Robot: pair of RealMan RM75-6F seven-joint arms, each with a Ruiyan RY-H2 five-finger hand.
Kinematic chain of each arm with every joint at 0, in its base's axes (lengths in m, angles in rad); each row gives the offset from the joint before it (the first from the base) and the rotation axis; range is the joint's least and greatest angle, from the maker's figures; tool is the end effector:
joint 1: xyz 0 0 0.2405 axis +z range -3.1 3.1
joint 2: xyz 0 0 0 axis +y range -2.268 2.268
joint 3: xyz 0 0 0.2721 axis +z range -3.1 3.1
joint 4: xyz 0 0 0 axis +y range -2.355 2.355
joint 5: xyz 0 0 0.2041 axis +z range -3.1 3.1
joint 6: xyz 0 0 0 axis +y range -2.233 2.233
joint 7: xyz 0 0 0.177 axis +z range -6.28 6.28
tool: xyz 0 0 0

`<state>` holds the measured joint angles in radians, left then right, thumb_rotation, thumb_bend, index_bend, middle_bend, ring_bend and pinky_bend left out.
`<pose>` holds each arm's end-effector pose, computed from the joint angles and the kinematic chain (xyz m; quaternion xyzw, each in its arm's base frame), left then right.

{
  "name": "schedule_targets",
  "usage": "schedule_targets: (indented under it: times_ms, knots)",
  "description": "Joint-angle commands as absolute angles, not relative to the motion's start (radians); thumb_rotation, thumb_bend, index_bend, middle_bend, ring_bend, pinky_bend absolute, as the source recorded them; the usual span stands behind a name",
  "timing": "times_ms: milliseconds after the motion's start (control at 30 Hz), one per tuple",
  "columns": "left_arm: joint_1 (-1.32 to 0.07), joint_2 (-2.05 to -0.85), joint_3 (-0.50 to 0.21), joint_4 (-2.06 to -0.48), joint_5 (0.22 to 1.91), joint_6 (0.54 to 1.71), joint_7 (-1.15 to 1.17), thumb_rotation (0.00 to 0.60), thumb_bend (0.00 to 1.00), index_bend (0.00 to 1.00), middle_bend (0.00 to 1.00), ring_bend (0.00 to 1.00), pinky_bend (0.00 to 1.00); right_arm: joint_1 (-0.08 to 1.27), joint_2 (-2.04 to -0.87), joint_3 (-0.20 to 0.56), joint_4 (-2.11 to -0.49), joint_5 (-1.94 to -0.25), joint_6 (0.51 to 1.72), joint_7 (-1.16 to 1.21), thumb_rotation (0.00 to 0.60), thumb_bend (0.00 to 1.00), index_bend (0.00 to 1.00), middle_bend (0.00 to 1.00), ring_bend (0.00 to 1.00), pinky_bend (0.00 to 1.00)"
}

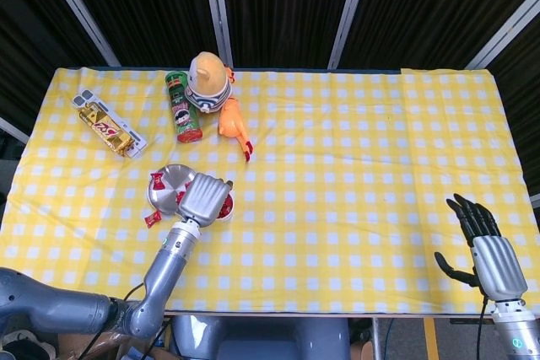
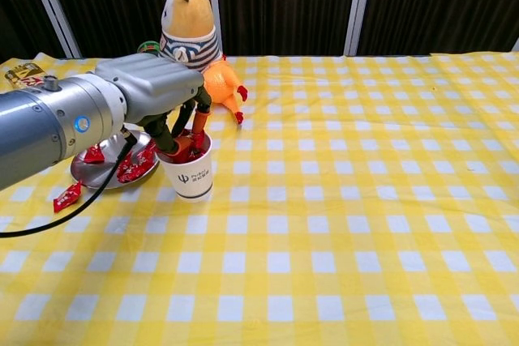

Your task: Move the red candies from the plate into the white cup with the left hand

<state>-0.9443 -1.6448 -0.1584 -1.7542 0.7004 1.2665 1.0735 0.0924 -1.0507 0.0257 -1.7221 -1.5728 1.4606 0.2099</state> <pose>-0.0724 0.3578 -0.0406 -0.7893 -0.2525 -0.2671 0.4919 -0.2960 -0.2098 0.1710 0.5755 -0.4575 0.4565 0.5011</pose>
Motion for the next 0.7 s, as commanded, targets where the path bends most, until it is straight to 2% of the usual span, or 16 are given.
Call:
schedule_targets:
  times_ms: [33, 167, 400, 700]
  knots:
    - [-0.945, -1.647, -0.157, -1.750, 0.708, 1.266, 1.067, 0.600, 0.43, 0.43, 0.50, 0.80, 0.89, 0.092, -1.051, 0.025, -1.723, -1.573, 1.461, 0.210, 0.600, 0.39, 0.00, 0.00, 0.00, 0.00]
    - [-0.945, -1.650, -0.155, -1.748, 0.719, 1.265, 1.057, 0.600, 0.41, 0.41, 0.47, 0.80, 0.89, 0.092, -1.050, 0.025, -1.723, -1.573, 1.460, 0.209, 0.600, 0.39, 0.00, 0.00, 0.00, 0.00]
    - [-0.937, -1.640, -0.158, -1.764, 0.748, 1.273, 1.025, 0.600, 0.36, 0.35, 0.36, 0.80, 0.89, 0.092, -1.051, 0.025, -1.722, -1.574, 1.462, 0.209, 0.600, 0.39, 0.00, 0.00, 0.00, 0.00]
    - [-0.895, -1.573, -0.147, -1.818, 0.815, 1.291, 0.947, 0.600, 0.27, 0.33, 0.36, 0.80, 0.89, 0.090, -1.051, 0.023, -1.722, -1.579, 1.466, 0.208, 0.600, 0.39, 0.00, 0.00, 0.00, 0.00]
